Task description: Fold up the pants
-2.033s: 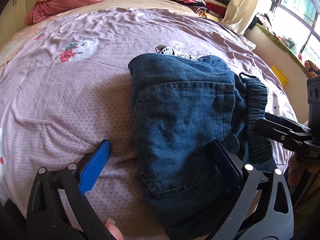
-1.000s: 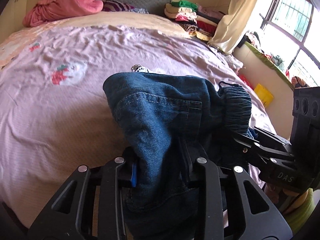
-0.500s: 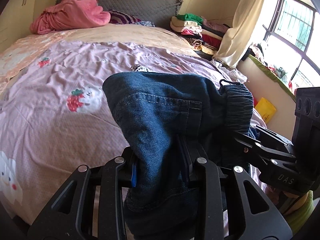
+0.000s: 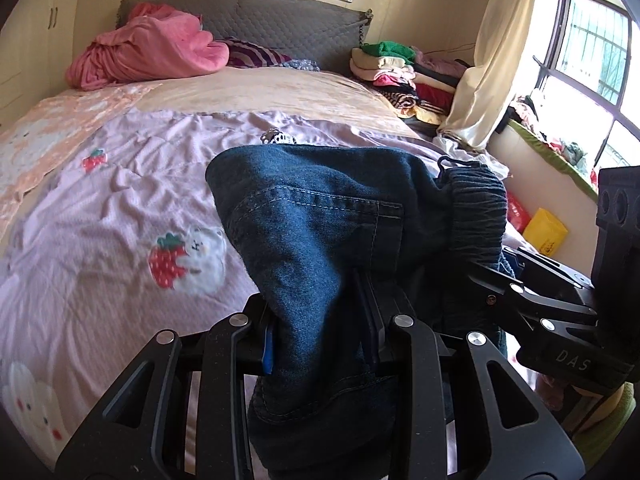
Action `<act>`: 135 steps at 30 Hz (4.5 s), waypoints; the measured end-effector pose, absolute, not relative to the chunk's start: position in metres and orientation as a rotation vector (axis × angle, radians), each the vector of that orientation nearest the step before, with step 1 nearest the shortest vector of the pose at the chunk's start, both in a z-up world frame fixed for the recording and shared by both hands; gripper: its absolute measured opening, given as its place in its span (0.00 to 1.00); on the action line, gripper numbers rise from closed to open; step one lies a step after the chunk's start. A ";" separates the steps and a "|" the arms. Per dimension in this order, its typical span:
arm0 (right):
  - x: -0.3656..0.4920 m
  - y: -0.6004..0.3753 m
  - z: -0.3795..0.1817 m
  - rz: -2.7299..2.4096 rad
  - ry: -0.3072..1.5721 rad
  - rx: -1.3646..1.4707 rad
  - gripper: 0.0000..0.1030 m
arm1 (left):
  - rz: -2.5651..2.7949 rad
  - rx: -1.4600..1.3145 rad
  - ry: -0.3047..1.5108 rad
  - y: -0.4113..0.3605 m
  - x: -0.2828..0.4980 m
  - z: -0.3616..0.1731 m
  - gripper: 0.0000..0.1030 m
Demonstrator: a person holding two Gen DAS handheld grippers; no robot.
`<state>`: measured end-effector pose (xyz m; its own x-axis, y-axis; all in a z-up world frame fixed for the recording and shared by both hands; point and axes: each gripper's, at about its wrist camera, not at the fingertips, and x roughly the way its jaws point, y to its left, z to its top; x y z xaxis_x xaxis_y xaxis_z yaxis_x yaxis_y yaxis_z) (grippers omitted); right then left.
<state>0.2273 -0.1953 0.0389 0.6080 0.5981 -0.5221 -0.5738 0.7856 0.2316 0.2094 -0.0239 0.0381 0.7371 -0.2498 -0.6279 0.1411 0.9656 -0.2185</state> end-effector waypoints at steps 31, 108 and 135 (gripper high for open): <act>0.270 -0.199 -0.040 0.518 0.836 0.104 0.60 | -0.143 -0.128 0.849 -0.019 0.252 -0.039 0.46; 0.104 -0.250 0.008 0.370 0.691 0.001 0.95 | -0.077 -0.077 0.791 -0.019 0.085 -0.002 0.90; 0.068 -0.262 -0.024 0.348 0.750 0.043 0.95 | -0.080 -0.086 0.830 -0.035 0.054 -0.027 0.90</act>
